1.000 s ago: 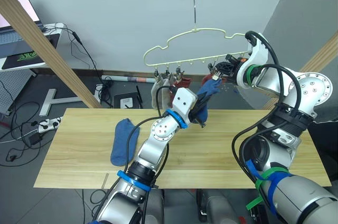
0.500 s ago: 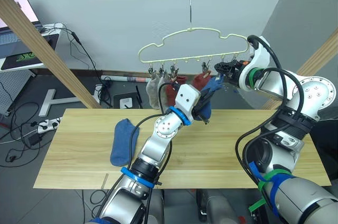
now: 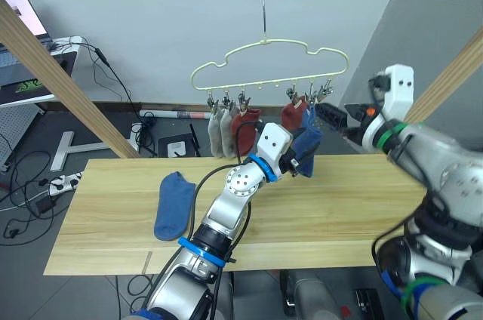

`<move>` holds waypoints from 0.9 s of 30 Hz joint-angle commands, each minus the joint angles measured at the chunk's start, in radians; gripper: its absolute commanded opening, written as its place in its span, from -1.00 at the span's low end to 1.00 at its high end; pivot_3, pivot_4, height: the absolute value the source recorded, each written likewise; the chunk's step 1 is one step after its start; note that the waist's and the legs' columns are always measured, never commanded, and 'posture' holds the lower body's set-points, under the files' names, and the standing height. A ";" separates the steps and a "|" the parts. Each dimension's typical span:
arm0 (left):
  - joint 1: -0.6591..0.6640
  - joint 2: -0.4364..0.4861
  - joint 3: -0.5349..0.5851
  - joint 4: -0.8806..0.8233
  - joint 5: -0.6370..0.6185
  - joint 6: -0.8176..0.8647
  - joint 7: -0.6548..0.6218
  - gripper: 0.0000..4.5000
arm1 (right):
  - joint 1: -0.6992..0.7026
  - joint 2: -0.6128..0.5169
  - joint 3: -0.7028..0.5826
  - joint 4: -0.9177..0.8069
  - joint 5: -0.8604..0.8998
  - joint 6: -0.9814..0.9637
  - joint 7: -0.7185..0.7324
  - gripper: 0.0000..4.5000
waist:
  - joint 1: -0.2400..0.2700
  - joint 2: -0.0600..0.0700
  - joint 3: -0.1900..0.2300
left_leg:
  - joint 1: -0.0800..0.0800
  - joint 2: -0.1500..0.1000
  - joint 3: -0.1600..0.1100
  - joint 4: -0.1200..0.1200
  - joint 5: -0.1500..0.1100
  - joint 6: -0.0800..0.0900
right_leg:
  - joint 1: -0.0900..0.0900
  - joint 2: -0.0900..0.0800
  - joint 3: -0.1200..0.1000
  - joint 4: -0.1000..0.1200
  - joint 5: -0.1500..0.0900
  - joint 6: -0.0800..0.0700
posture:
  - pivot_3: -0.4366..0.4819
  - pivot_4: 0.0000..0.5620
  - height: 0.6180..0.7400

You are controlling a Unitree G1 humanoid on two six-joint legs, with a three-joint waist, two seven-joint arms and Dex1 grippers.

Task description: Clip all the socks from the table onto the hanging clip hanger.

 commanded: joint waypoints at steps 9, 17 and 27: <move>0.067 0.313 0.189 -0.294 -0.182 0.160 -0.213 0.51 | 0.195 0.076 0.359 -0.013 -0.453 -0.544 -0.070 0.43 | -0.019 -0.001 0.001 | 0.002 0.001 -0.001 0.000 0.000 -0.001 | 0.000 0.001 0.000 0.001 0.000 0.000 | 0.41 -0.12 1.00; 0.089 0.439 0.254 -0.429 -0.259 0.212 -0.287 0.51 | 0.144 0.123 0.378 0.125 -0.572 -0.692 -0.043 0.04 | 0.006 -0.002 0.002 | 0.001 0.001 -0.001 -0.001 0.000 -0.001 | 0.000 0.000 0.000 -0.001 0.000 0.000 | 0.49 -0.11 1.00; 0.135 0.472 0.257 -0.524 -0.279 0.245 -0.278 0.51 | 0.093 0.179 0.331 0.259 -0.642 -0.775 -0.040 -0.33 | 0.008 -0.002 0.003 | 0.001 0.001 -0.001 -0.001 0.000 -0.001 | 0.000 0.000 0.000 0.000 0.000 0.000 | 0.52 -0.12 1.00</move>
